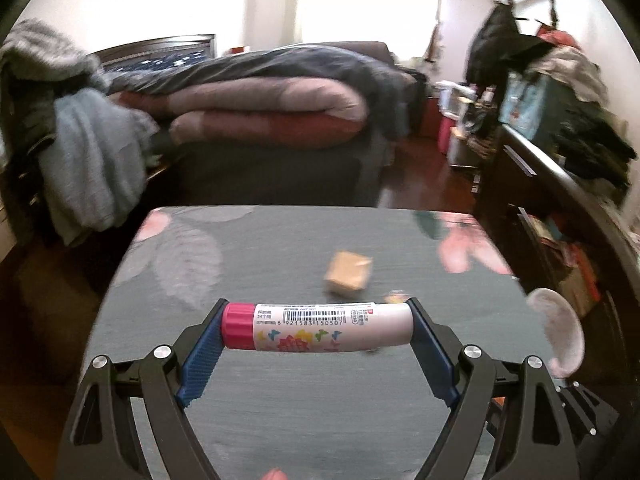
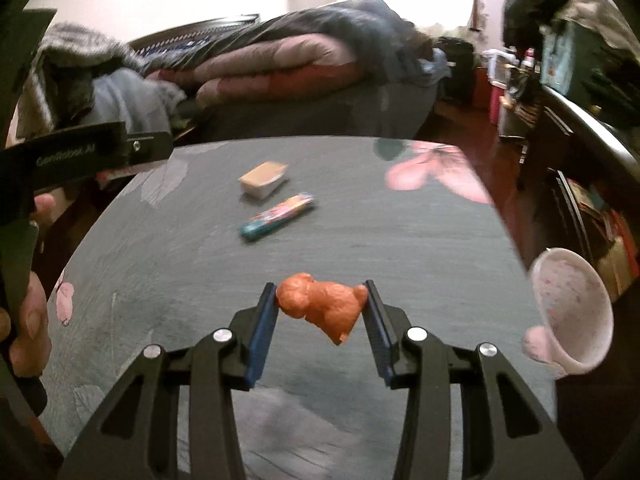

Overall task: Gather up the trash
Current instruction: 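Carry the glue stick and toy over the wastebasket and open both tools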

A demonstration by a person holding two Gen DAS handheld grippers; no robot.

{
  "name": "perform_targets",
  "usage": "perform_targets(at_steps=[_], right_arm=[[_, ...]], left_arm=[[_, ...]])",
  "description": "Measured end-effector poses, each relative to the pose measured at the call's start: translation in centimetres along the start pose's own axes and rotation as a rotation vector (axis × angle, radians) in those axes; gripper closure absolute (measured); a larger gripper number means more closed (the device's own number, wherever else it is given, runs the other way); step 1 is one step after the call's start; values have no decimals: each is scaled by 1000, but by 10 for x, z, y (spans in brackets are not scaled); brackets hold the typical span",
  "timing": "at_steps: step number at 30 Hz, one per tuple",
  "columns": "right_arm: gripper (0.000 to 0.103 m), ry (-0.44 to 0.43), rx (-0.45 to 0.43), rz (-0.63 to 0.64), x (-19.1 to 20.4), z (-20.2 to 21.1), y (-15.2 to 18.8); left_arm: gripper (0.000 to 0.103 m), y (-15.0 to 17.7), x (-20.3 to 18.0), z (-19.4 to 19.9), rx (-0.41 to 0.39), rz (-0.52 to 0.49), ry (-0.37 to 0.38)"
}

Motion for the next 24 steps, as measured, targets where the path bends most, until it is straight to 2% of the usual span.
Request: perform_targets(at_steps=[13, 24], right_arm=[[60, 134, -98, -211, -140, 47, -14], [60, 256, -120, -354, -239, 54, -7]], left_arm=[[17, -48, -152, 0, -54, -166, 243], [17, -73, -267, -26, -55, -288, 384]])
Point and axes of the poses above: each gripper's, at about its wrist camera, not at the fingertips, and z roughly against the way its jaws point, x to its left, y to its underside, the point moved 6 cm from there along -z, roughly the way its jaws point, and after that the axes turned 14 degrees about -z, right-handed, at the moved point
